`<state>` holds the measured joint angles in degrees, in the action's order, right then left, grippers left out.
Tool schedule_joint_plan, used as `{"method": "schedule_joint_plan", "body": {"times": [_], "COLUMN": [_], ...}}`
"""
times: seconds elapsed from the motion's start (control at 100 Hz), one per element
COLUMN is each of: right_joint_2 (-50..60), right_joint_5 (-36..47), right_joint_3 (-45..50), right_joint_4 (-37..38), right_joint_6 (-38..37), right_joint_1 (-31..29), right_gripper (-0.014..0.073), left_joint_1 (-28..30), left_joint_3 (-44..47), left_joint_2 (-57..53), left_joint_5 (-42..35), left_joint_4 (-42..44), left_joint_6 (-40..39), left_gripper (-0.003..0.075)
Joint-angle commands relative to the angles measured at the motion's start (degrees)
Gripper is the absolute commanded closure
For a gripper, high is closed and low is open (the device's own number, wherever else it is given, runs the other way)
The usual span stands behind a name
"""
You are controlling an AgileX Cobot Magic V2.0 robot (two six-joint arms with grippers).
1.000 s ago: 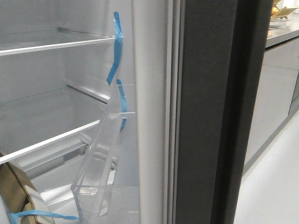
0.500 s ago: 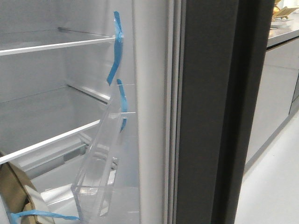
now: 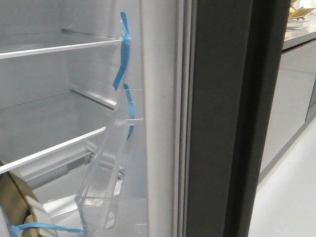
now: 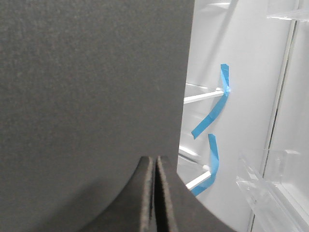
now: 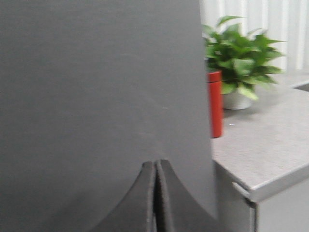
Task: Close fridge door
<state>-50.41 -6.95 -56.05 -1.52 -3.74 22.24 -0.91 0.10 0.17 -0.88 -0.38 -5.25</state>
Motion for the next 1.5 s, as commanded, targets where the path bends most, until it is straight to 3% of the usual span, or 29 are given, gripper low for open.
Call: {"method": "schedule_joint_plan", "body": {"times": [0.0, 0.65, 0.92, 1.49], "right_joint_2": [-0.3, -6.6, -18.6, -45.7], "right_joint_5": [4.9, 6.9, 6.9, 8.4], "right_joint_3": [-2.8, -8.0, -18.4, -45.9], "right_joint_4": [0.8, 3.3, 3.3, 3.3], "right_joint_6": [0.0, 0.0, 0.0, 0.0], "right_joint_1": [2.3, 16.0, 19.9, 21.5], "right_gripper": [0.0670, 0.0670, 0.0670, 0.0670], "left_joint_1": [-0.5, -0.5, -0.5, -0.5], "left_joint_3": [1.6, 1.6, 1.6, 1.6], "left_joint_2": [1.1, 1.1, 1.1, 1.1], "left_joint_5": [-4.4, -4.4, -4.4, -4.4], "left_joint_4": [-0.1, -0.1, -0.1, -0.1], "left_joint_6": [-0.2, -0.2, -0.2, -0.2], "left_gripper": [0.0741, 0.0741, 0.0741, 0.0741]}}
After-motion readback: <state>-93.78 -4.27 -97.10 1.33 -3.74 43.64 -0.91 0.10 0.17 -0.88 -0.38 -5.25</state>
